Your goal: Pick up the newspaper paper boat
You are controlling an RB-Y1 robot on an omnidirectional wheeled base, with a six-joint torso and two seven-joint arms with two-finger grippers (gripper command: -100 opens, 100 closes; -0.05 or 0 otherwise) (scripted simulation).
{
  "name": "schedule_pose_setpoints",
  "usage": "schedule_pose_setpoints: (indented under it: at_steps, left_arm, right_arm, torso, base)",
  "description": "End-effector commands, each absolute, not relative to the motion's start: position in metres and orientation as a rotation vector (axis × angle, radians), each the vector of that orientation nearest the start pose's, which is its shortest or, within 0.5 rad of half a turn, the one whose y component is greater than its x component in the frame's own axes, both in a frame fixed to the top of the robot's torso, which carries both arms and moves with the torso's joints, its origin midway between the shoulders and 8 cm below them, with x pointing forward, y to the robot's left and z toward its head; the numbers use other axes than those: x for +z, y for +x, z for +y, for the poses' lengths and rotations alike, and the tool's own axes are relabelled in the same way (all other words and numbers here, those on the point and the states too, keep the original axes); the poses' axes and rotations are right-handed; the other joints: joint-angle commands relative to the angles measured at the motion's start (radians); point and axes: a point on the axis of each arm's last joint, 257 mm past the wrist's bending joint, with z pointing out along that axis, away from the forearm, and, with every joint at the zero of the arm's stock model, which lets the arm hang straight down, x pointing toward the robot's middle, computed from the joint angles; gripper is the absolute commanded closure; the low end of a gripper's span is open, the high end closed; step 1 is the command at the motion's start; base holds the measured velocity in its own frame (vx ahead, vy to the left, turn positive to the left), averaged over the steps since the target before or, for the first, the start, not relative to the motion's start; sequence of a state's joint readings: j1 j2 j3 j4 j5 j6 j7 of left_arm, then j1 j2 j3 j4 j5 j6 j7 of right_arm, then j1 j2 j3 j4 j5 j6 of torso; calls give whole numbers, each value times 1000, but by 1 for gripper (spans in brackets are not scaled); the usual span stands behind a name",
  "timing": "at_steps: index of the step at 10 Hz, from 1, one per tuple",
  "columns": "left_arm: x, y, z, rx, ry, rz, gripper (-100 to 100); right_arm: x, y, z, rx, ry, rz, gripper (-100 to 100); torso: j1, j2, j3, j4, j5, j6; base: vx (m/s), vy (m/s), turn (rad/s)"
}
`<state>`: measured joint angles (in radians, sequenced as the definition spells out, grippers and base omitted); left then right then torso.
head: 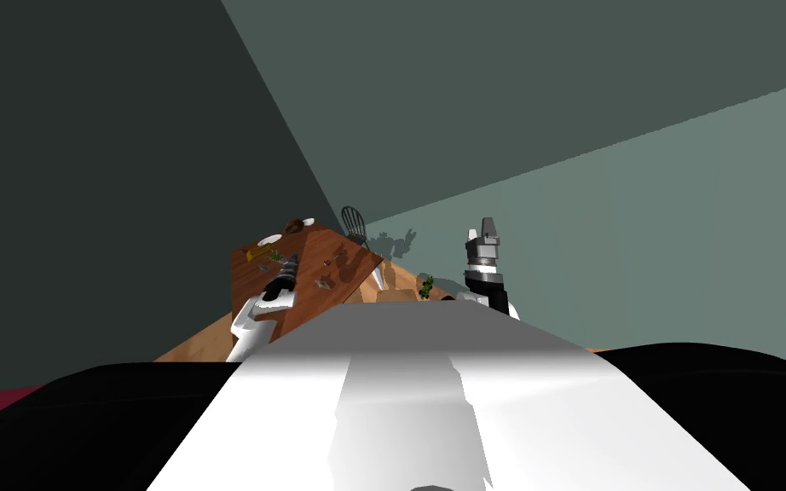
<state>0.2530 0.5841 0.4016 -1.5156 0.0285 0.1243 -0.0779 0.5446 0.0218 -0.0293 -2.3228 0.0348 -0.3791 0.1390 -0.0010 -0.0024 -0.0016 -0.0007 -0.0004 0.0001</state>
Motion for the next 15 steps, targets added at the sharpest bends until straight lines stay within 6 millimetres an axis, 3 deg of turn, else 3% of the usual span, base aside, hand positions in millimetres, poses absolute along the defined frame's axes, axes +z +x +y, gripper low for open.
schedule_pose_setpoints:
  at_steps: [1,11,15]
  left_arm:
    - [-227,398,651,-208,-1121,1343,-100]
    - [-299,359,694,-6,-1205,1456,-100]
    - [-350,332,700,93,-1247,1547,-100]
  right_arm:
    - [6,349,-296,1077,686,730,0]
    - [6,349,-296,1077,686,730,0]
    - [6,349,-296,1077,686,730,0]
  torso:
    - [0,0,0,0,0,0]
    - [0,0,0,0,0,0]
    - [0,0,0,0,0,0]
  base:
    - [35,-34,-8]
    - [29,-19,-12]
    - [32,-18,-27]
